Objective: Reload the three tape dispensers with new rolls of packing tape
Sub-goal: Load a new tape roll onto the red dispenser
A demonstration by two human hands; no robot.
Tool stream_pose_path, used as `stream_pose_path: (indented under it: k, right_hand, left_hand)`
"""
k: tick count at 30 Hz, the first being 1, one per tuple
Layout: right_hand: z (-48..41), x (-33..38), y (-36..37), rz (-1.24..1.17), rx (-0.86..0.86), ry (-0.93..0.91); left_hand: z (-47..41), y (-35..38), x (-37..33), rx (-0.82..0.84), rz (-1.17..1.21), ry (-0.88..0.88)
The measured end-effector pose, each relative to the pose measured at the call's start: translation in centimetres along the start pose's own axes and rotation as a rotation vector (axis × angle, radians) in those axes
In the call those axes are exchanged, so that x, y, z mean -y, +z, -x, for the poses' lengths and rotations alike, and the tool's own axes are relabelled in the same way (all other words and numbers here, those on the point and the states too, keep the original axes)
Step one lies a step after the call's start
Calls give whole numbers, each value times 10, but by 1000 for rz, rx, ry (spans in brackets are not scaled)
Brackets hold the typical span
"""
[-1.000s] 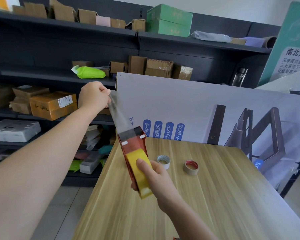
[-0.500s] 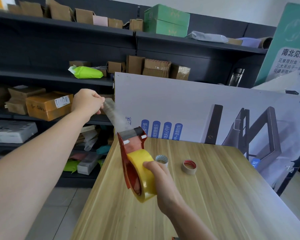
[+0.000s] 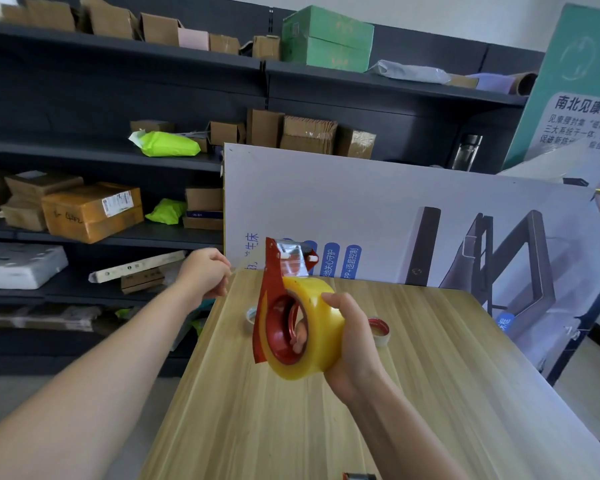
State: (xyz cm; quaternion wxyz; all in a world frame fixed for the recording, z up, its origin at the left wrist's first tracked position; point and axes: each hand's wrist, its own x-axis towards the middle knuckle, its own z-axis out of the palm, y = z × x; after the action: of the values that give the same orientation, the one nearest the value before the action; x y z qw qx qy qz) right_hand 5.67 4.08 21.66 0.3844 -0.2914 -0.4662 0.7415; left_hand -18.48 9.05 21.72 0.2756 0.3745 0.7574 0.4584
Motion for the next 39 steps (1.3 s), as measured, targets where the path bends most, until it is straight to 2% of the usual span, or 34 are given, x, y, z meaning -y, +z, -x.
stream_pose_path:
  k: [6,12,25,32,39]
  right_hand:
    - [-6,9,-2,-136,-103,-12]
    - [-12,12,-3,-175,-169,5]
    - [-11,8,-4,-169,-220,71]
    - [-6,9,-7,-193,-230,131]
    - [1,1,-15,-174,-237,178]
  left_hand:
    - [33,23,12,203,114,5]
    - [62,49,15,327,357,-61]
    - [90,71,33,380,613,-226]
    - [103,81,41,404,790,-433]
    - [120,87,53,377,858,-550]
